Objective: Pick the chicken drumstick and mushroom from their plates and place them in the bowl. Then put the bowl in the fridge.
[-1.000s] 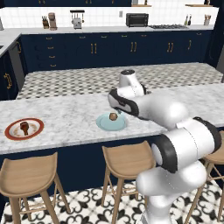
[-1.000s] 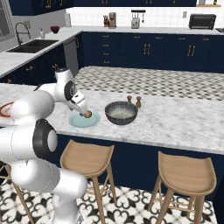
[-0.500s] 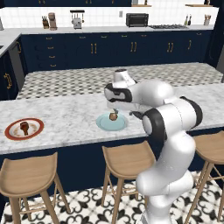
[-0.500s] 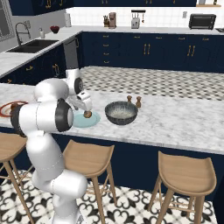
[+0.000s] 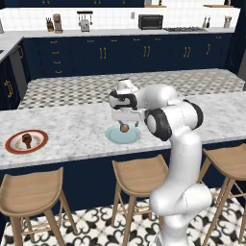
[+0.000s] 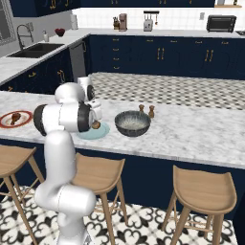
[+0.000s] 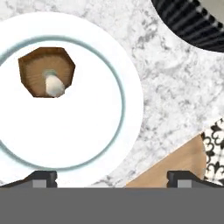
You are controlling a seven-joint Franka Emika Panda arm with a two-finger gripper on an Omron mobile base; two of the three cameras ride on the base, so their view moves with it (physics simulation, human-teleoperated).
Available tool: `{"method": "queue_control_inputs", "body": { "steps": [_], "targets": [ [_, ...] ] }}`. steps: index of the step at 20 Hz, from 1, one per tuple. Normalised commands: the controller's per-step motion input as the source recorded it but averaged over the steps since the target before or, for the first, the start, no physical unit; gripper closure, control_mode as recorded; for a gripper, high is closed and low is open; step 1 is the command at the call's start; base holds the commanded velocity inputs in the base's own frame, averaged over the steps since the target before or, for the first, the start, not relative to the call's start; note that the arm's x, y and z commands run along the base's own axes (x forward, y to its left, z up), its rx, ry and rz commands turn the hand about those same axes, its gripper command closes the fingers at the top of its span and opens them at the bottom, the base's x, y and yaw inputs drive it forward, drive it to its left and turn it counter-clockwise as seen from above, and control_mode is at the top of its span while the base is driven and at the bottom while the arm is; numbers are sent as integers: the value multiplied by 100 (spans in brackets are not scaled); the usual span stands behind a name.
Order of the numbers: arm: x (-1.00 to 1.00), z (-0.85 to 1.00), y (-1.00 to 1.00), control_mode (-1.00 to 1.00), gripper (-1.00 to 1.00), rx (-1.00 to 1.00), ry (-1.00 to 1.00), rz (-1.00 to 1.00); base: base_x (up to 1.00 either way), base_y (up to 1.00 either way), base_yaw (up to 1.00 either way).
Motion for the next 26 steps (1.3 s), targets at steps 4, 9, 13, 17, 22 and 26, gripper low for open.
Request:
{"method": "queue_control_inputs", "body": {
  "steps": [4, 9, 13, 17, 22, 26],
  "targets": [
    [43, -28, 6, -100, -100, 0, 0, 0, 0, 0, 0],
    [39, -36, 0, -100, -100, 1, 0, 0, 0, 0, 0],
    [38, -33, 0, -100, -100, 3, 0, 0, 0, 0, 0],
    [43, -33, 0, -100, -100, 3, 0, 0, 0, 0, 0],
    [20, -41, -1, -100, -100, 3, 0, 0, 0, 0, 0],
    [-2, -37, 0, -100, -100, 2, 0, 0, 0, 0, 0]
  ]
}}
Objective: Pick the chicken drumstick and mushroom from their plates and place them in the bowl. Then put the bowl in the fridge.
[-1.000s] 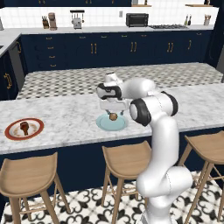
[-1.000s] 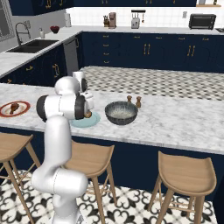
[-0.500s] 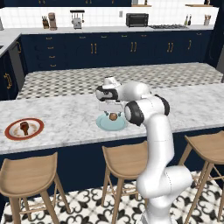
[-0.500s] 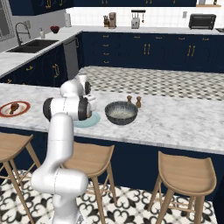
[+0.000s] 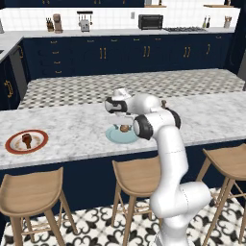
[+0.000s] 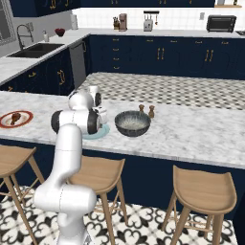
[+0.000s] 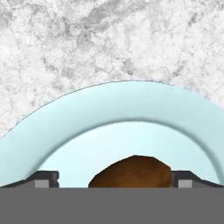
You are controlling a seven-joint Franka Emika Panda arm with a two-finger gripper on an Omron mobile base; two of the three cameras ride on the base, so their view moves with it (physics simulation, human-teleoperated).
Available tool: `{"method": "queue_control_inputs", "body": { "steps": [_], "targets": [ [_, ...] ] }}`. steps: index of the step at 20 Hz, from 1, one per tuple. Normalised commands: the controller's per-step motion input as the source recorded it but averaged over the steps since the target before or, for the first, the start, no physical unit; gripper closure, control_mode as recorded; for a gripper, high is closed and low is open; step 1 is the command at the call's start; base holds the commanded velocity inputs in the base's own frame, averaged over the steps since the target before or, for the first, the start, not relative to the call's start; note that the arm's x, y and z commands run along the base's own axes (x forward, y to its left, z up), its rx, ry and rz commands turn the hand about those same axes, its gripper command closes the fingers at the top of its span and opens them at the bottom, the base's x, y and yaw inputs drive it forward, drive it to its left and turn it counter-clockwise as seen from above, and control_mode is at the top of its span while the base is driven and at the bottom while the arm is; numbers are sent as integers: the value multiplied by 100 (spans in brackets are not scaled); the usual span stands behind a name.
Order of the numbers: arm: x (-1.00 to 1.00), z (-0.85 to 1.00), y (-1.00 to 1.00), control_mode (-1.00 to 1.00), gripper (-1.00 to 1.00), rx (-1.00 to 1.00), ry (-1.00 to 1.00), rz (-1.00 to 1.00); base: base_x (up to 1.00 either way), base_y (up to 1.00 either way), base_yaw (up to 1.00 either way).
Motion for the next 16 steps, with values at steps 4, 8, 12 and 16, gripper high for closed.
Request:
{"method": "queue_control_inputs", "body": {
  "steps": [4, 8, 12, 16],
  "targets": [
    [2, -39, 0, -100, -100, 0, 0, 0, 0, 0, 0],
    [1, -50, -5, -100, 100, 0, 0, 0, 0, 0, 0],
    [-36, -16, -23, -100, 100, 8, -10, -4, 0, 0, 0],
    [-36, 30, -37, -100, 100, 14, -9, -6, 0, 0, 0]
  ]
}}
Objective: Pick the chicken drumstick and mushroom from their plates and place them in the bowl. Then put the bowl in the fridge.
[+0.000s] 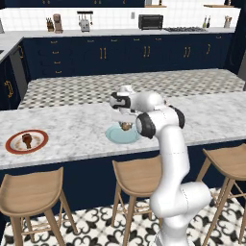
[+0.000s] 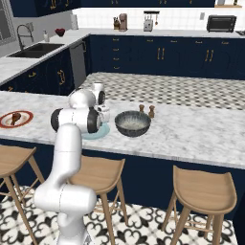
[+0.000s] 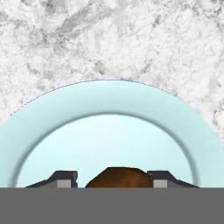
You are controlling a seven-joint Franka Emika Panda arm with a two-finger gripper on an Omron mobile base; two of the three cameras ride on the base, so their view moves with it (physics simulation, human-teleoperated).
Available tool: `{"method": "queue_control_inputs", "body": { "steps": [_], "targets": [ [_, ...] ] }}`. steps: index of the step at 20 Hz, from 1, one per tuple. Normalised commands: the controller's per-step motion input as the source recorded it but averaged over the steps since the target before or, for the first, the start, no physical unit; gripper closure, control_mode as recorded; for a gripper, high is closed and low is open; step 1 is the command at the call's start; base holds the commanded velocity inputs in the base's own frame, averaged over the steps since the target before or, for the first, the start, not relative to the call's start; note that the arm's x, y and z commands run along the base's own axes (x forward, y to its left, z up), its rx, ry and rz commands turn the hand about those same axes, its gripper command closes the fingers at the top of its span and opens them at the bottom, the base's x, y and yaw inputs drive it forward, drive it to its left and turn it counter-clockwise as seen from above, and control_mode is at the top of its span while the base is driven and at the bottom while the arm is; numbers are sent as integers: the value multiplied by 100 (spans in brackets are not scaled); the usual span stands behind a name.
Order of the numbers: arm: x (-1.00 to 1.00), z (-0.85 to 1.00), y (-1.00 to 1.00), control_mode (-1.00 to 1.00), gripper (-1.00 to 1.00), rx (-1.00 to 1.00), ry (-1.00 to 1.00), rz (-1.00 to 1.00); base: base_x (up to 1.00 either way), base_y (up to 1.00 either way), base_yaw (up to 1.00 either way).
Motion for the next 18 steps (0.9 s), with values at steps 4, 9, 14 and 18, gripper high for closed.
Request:
{"method": "queue_control_inputs", "body": {
  "steps": [4, 9, 14, 18],
  "targets": [
    [-41, 83, -46, -100, 100, 15, -9, -9, 0, 0, 0],
    [-28, 82, -80, -100, 100, 5, -13, -3, 0, 0, 0],
    [0, 12, -100, -100, 100, -3, -2, 0, 0, 0, 0],
    [0, -31, -80, -100, 100, -7, -3, 0, 0, 0, 0]
  ]
}}
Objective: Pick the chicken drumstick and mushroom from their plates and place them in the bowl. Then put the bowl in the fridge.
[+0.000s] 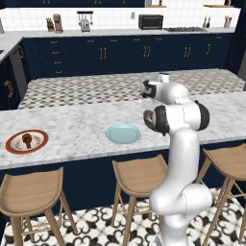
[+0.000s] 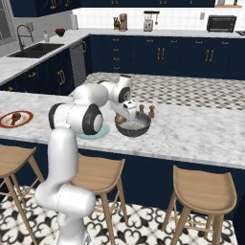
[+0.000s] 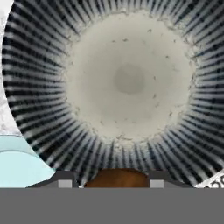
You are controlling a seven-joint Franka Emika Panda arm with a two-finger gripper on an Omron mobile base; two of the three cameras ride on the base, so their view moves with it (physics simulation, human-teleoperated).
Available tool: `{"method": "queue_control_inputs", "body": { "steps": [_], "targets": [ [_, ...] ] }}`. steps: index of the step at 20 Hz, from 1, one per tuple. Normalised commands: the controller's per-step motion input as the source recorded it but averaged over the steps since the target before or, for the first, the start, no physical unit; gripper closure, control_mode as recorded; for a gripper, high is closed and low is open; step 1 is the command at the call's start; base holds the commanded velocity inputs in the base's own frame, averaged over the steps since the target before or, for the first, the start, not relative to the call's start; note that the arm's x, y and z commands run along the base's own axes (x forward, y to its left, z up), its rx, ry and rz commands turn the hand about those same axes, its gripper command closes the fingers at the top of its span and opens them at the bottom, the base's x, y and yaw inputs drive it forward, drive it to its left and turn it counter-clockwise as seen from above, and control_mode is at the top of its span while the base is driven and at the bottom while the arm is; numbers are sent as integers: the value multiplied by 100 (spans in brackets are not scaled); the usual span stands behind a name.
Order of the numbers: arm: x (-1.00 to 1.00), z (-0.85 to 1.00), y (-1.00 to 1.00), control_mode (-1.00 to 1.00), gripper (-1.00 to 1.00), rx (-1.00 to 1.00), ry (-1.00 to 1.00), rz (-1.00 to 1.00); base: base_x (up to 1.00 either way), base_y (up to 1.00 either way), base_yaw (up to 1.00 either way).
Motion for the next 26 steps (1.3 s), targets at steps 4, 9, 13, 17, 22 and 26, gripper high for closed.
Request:
{"method": "queue_control_inputs", "body": {
  "steps": [4, 9, 13, 17, 22, 26],
  "targets": [
    [26, -29, -68, -100, 100, -7, -6, 0, 0, 0, 0],
    [57, -11, -42, -100, 100, -1, 0, 0, 0, 0, 0],
    [22, -27, -7, -100, -100, 0, 0, 0, 0, 0, 0],
    [52, -6, 0, -100, -100, 0, 0, 0, 0, 0, 0],
    [35, 1, 0, -100, -100, 0, 0, 0, 0, 0, 0],
    [0, 4, 0, -100, -100, 0, 0, 0, 0, 0, 0]
  ]
}}
